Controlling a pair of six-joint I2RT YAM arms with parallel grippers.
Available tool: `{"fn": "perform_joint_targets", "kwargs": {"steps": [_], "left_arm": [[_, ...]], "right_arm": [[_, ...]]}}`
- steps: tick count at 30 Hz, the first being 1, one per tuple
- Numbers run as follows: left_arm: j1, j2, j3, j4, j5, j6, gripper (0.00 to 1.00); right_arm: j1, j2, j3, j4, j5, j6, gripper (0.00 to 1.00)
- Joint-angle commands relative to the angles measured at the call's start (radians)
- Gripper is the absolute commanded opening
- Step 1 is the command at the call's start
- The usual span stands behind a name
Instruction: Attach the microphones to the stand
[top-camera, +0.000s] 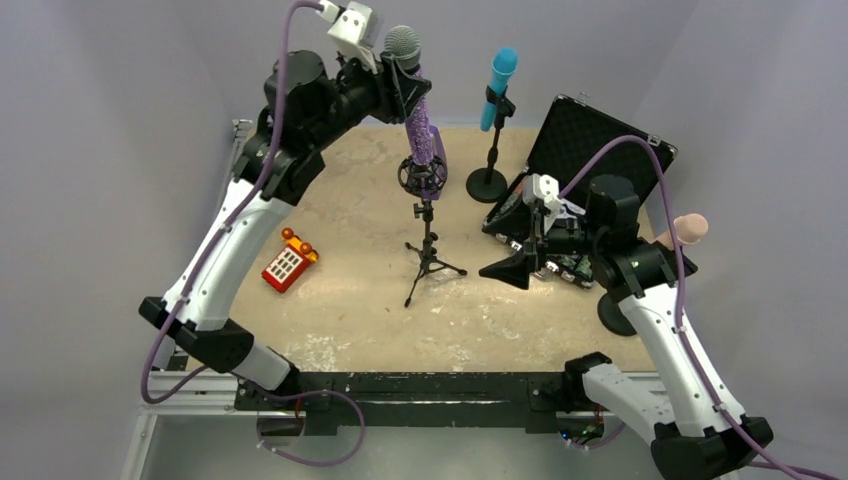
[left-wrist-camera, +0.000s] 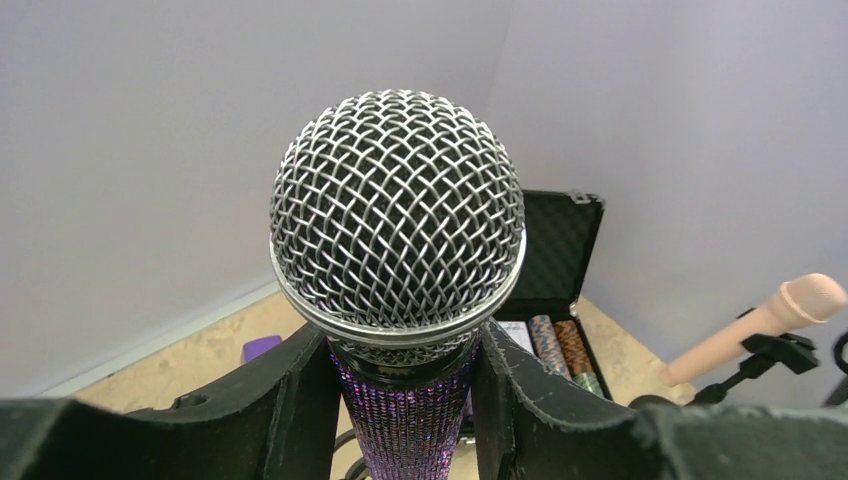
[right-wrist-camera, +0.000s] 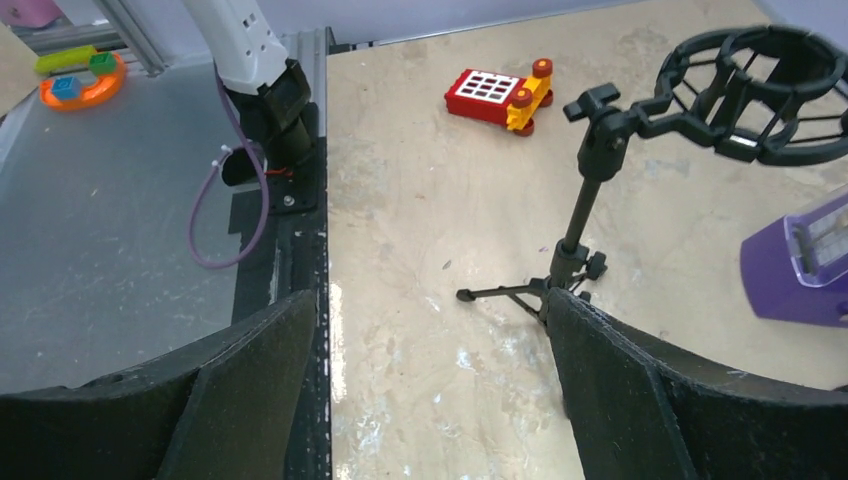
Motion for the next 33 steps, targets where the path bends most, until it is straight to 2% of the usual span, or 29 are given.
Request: {"fn": "perform_joint_targets", "kwargs": {"steps": [1,11,20,23,29,33], "left_arm": [[0.011,0.044,0.061,0.077,-0.046,0.047,0.00],[0.037,0.020,-0.096,0.133,-0.057,0.053,0.00],[0.054,0.008,-0.201,0.204,0.017,0.040,0.00],[0.052,-0.007,-0.246,0.241,0.087,0.058,0.00],[0.052,-0.083,-0.508,0.406,0.226,0.120,0.00],[0.043,-0.126,-0.698,0.516,0.251,0.153,0.00]], "right_arm": [[-0.021,-0.026,-0.051,0.075,-0.053,-0.026,0.90],[-0.053,-0.032,-0.077,0.116,-0.089,0.014,0.90],[-0.065,-0.045,-0.091,0.126,-0.094,0.026,0.89],[-0.067,-0.049,-0.095,0.129,-0.097,0.028,0.89],[-0.070,-0.052,-0.109,0.138,-0.107,0.028,0.90],[-0.071,-0.046,-0.116,0.132,-0.117,0.025,0.90]]}}
